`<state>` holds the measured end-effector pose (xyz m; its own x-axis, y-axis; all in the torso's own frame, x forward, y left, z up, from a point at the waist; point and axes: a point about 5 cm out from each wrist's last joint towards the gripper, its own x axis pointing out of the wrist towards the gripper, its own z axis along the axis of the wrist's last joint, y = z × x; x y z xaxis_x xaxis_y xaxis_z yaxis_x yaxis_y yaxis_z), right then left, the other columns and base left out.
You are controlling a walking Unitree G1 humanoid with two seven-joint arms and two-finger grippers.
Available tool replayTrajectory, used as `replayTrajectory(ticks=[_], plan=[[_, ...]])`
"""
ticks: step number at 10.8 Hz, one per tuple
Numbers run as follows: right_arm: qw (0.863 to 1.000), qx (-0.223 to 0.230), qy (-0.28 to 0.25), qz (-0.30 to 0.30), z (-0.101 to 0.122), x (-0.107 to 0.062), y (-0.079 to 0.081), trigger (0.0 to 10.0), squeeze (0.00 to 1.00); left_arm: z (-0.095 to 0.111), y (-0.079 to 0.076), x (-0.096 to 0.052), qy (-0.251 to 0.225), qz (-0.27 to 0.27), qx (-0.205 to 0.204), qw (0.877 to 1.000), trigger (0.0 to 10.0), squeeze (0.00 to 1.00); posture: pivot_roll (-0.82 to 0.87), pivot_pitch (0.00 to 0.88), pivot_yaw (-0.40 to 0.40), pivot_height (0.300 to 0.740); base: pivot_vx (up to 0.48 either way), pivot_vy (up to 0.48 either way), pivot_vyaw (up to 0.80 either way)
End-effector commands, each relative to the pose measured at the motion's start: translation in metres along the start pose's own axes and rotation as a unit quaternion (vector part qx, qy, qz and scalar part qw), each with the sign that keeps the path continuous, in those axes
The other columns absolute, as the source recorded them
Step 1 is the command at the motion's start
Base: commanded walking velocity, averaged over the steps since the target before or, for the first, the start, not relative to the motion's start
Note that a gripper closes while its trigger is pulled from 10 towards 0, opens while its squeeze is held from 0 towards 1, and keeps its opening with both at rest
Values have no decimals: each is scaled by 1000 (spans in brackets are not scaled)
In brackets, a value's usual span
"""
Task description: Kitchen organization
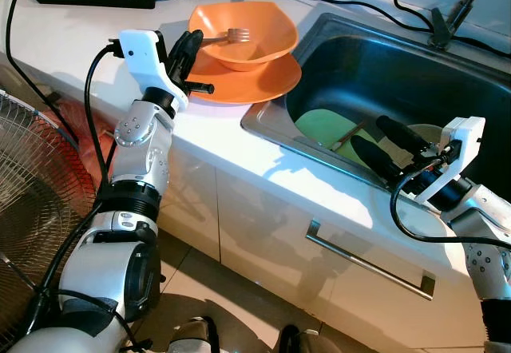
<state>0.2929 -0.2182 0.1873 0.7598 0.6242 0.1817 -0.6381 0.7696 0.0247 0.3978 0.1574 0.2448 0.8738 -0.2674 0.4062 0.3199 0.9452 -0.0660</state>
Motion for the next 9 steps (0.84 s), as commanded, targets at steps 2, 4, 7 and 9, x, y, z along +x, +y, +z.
replayTrajectory(ticks=[2,4,7,9], plan=[[1000,-4,2,-1,1,0,-1,10000,0,27,-25,12,-57,-54,4,997,10000,0,13,172,-69,740,0,0,0],[1000,-4,0,-1,1,1,-1,10000,0,48,-43,17,-97,-89,9,991,10000,0,18,171,-69,740,0,0,0],[1000,-5,-4,-4,1,3,-1,10000,0,58,-85,17,-110,-171,-15,979,10000,0,21,167,-61,740,0,0,0],[1000,-8,-6,-5,2,1,-2,10000,0,43,-103,15,-84,-201,-39,975,10000,0,13,162,-52,740,0,0,0]])
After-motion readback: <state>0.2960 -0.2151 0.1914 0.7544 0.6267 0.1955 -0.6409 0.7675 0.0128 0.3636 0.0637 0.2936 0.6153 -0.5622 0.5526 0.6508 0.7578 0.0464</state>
